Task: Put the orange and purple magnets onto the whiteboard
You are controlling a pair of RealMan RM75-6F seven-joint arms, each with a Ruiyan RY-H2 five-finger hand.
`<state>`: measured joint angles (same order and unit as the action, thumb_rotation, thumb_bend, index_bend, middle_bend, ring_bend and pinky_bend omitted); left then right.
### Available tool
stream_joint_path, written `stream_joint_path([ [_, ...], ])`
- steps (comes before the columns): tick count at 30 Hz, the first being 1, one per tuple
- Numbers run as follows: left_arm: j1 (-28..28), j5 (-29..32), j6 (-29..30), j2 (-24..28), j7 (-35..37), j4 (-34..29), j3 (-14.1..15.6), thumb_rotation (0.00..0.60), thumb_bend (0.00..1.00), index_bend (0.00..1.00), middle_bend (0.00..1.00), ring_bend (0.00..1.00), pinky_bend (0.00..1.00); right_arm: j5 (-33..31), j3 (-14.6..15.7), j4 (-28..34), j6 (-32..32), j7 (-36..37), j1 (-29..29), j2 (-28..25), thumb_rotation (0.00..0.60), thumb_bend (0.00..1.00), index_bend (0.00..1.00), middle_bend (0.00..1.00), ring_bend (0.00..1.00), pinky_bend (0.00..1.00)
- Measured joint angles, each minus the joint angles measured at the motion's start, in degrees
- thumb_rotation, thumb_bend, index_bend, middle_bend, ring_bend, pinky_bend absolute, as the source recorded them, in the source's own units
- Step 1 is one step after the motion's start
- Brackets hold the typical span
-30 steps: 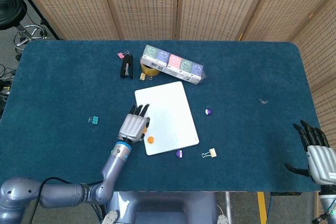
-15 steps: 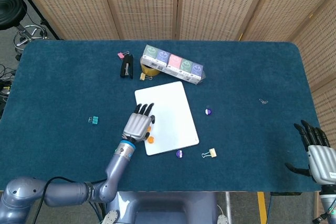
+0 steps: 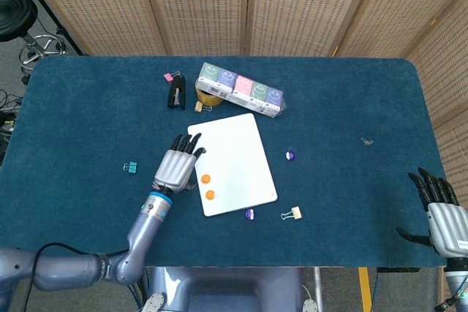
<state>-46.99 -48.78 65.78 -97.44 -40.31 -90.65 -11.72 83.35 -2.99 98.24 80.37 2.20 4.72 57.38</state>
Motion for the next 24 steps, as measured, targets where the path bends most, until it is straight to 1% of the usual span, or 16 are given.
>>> stream_joint_path([
  [1, 0.7, -0.87, 0.29, 1.3, 0.78, -0.7, 0.48, 0.6, 0.09, 0.09, 0.0, 0.0, 0.0, 0.05, 0.01, -0.07, 0.0, -0.21, 0.04, 0.1, 0.6, 0.0, 0.0, 0.0, 0.0, 0.0],
  [3, 2.64, -3.15, 0.99, 4.62, 3.33, -2.2, 1.78, 0.6, 0.07, 0.05, 0.0, 0.0, 0.0, 0.35, 0.02, -0.32, -0.04, -0.68, 0.2, 0.39, 0.6, 0.0, 0.0, 0.0, 0.0, 0.0],
  [8, 7.85, -10.14, 2.75, 12.92, 12.13, -4.35, 5.3, 0.6, 0.06, 0.03, 0.0, 0.0, 0.0, 1.15, -0.01, -2.04, -0.83, -1.39, 1.16, 1.7, 0.6, 0.0, 0.01, 0.0, 0.0, 0.0],
  [11, 11.11, -14.15, 4.45, 16.9, 17.61, -4.7, 7.15, 0.6, 0.06, 0.03, 0.0, 0.0, 0.0, 1.55, -0.03, -3.36, -1.86, -1.65, 2.01, 2.63, 0.6, 0.0, 0.04, 0.0, 0.0, 0.0],
  [14, 14.97, -17.4, 7.17, 20.37, 23.01, -4.68, 8.83, 0.6, 0.06, 0.03, 0.0, 0.0, 0.0, 2.19, 0.12, -4.43, -3.51, -1.82, 3.19, 3.41, 0.6, 0.0, 0.08, 0.0, 0.0, 0.0],
  [18, 20.09, -20.88, 11.54, 23.56, 29.44, -4.24, 10.53, 0.6, 0.06, 0.04, 0.0, 0.0, 0.0, 3.42, 0.54, -4.93, -5.16, -2.0, 4.49, 4.4, 0.6, 0.0, 0.15, 0.0, 0.0, 0.0],
  [21, 23.66, -23.04, 15.56, 26.24, 33.84, -3.91, 11.34, 0.6, 0.06, 0.04, 0.0, 0.0, 0.0, 4.87, 0.98, -5.1, -6.73, -1.99, 5.79, 5.32, 0.6, 0.0, 0.18, 0.0, 0.0, 0.0],
  [24, 26.66, -24.7, 18.11, 29.15, 37.37, -4.1, 11.93, 0.6, 0.06, 0.04, 0.0, 0.0, 0.0, 5.98, 1.26, -5.34, -8.76, -2.07, 7.54, 6.6, 0.6, 0.0, 0.18, 0.0, 0.0, 0.0],
])
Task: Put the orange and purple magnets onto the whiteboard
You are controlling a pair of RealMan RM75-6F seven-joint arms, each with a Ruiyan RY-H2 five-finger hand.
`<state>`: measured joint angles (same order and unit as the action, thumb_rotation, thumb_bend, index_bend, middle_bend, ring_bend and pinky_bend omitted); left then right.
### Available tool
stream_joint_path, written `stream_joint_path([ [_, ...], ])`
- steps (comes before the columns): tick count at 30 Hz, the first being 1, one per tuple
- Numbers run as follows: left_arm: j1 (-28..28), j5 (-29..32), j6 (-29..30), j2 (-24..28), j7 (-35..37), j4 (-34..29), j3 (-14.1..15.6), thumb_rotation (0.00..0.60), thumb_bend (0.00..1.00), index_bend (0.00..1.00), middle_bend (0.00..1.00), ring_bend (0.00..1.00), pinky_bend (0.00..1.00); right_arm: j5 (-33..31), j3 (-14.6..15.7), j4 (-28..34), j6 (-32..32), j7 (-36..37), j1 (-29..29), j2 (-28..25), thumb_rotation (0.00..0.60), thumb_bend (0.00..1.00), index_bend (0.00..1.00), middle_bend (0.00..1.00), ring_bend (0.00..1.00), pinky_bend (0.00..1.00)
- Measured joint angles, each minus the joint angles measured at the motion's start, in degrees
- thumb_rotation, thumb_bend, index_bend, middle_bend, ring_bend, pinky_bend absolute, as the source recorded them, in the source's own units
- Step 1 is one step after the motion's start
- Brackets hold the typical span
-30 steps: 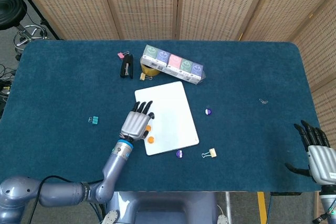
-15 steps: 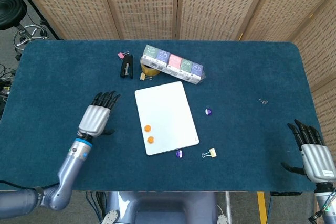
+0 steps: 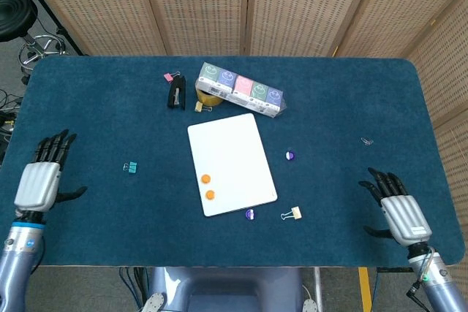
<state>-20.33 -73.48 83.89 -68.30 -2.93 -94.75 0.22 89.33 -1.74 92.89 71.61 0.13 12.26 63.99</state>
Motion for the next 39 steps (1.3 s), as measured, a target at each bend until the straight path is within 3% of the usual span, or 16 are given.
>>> stream_joint_path([
  [11, 3.98, -2.25, 1.47, 3.91, 2.36, -1.29, 0.24, 0.6, 0.06, 0.05, 0.0, 0.0, 0.0, -2.17, -2.53, -0.63, -7.98, -1.08, 6.64, 3.37, 0.6, 0.01, 0.23, 0.0, 0.0, 0.0],
  [17, 5.32, -3.75, 1.62, 4.91, 3.18, -1.53, 0.24, 0.6, 0.07, 0.05, 0.0, 0.0, 0.0, -6.48, -6.3, -2.32, -16.38, 1.83, 13.51, 5.14, 0.6, 0.16, 0.29, 0.0, 0.0, 0.0],
  [28, 6.9, -5.18, 1.46, 5.33, 3.41, -1.18, -0.93, 0.6, 0.07, 0.06, 0.0, 0.0, 0.0, -16.77, -12.36, -15.52, -26.05, -3.45, 26.1, 15.84, 0.6, 0.18, 0.34, 0.0, 0.0, 0.0],
  [39, 7.59, -5.04, -0.08, 5.98, 4.78, -1.28, -2.43, 0.6, 0.07, 0.09, 0.0, 0.0, 0.0, -25.78, -13.54, -26.06, -33.43, -8.98, 33.5, 23.6, 0.6, 0.18, 0.36, 0.0, 0.0, 0.0],
])
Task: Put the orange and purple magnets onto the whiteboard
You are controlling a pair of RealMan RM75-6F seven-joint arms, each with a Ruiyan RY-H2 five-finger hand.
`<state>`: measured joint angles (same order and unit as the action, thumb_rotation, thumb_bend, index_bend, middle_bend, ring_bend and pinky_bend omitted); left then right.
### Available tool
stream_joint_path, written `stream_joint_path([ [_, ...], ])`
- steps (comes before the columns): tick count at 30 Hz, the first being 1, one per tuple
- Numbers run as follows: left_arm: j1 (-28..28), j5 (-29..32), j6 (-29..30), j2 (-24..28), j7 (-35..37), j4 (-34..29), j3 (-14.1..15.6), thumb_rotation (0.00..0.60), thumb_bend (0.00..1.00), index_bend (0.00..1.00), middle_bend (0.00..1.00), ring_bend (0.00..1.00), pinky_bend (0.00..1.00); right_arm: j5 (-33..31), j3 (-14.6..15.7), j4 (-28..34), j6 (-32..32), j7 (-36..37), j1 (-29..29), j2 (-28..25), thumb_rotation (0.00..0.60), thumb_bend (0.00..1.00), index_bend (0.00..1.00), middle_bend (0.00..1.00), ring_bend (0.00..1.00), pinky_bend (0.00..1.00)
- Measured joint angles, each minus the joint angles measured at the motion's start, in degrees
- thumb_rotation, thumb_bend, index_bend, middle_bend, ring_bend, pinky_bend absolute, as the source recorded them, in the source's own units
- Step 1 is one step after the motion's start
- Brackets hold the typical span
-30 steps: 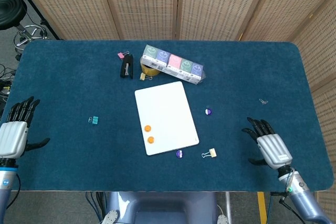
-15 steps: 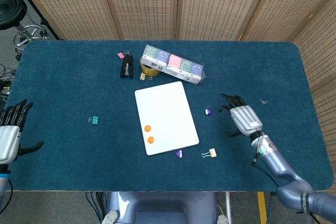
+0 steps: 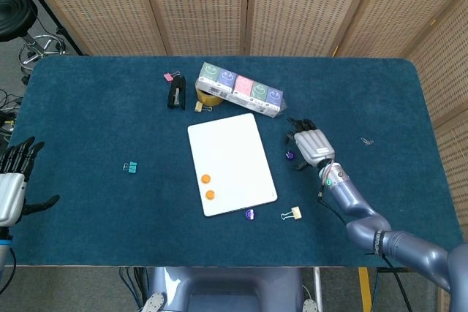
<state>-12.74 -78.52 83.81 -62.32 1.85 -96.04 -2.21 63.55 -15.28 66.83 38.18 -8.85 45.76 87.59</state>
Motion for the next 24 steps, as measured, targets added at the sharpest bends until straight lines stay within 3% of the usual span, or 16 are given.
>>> stream_joint_path([
  [10, 0.56, -0.29, -1.16, 0.73, 1.46, -0.16, -0.99, 0.6, 0.07, 0.09, 0.0, 0.0, 0.0, -5.77, 1.1, -5.08, -2.39, -2.77, 2.49, 2.51, 0.6, 0.18, 0.4, 0.0, 0.0, 0.0],
  [24, 1.04, -0.46, -2.34, 1.06, 1.93, -0.39, -1.86, 0.6, 0.07, 0.09, 0.0, 0.0, 0.0, -7.48, 1.81, -7.06, -2.82, -2.52, 3.94, 3.95, 0.6, 0.21, 0.43, 0.0, 0.0, 0.0],
])
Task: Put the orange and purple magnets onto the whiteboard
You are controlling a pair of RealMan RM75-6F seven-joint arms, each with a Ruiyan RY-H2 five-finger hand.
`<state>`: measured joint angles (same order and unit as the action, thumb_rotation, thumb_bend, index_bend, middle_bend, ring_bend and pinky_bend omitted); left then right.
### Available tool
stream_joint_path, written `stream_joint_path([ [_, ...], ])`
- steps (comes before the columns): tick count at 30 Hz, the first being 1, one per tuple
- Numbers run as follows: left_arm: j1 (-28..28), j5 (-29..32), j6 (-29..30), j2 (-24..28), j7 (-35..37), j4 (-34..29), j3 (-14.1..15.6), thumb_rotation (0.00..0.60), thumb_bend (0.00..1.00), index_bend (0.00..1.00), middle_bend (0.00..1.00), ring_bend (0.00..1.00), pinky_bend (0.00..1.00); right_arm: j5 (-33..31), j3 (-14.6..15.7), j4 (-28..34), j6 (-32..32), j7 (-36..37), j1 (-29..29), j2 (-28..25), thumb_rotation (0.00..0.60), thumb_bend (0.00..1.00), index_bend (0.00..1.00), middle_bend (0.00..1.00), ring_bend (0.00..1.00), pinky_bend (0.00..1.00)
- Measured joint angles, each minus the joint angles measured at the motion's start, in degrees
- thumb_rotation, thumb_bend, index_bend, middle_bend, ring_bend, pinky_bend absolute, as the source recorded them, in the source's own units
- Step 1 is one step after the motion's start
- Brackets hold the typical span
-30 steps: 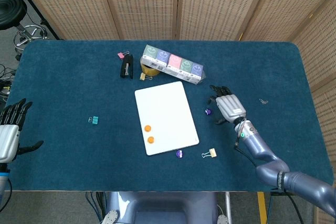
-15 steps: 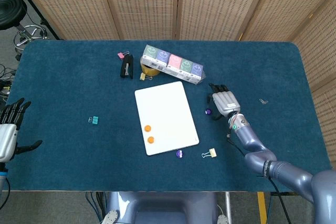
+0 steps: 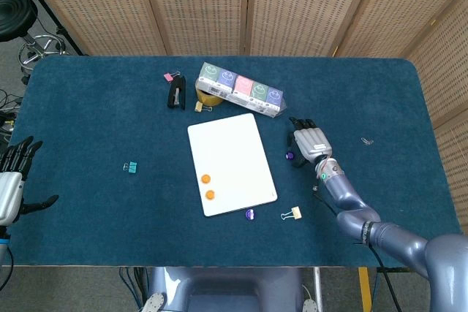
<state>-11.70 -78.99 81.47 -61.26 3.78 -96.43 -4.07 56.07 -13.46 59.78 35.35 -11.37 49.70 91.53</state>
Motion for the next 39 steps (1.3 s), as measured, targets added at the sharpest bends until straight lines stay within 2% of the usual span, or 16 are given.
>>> stream_joint_path([
  [6, 0.21, -0.24, -0.3, 0.25, 0.38, -0.21, -0.24, 0.6, 0.06, 0.09, 0.0, 0.0, 0.0, -0.65, 0.36, -0.41, -0.19, -0.13, 0.38, 0.17, 0.6, 0.27, 0.44, 0.0, 0.0, 0.0],
  [39, 0.65, -0.11, -1.68, 0.61, 1.03, -0.21, -1.36, 0.6, 0.06, 0.1, 0.0, 0.0, 0.0, -2.79, 1.89, -3.73, -2.54, 0.65, 1.51, 1.87, 0.6, 0.27, 0.44, 0.0, 0.0, 0.0],
])
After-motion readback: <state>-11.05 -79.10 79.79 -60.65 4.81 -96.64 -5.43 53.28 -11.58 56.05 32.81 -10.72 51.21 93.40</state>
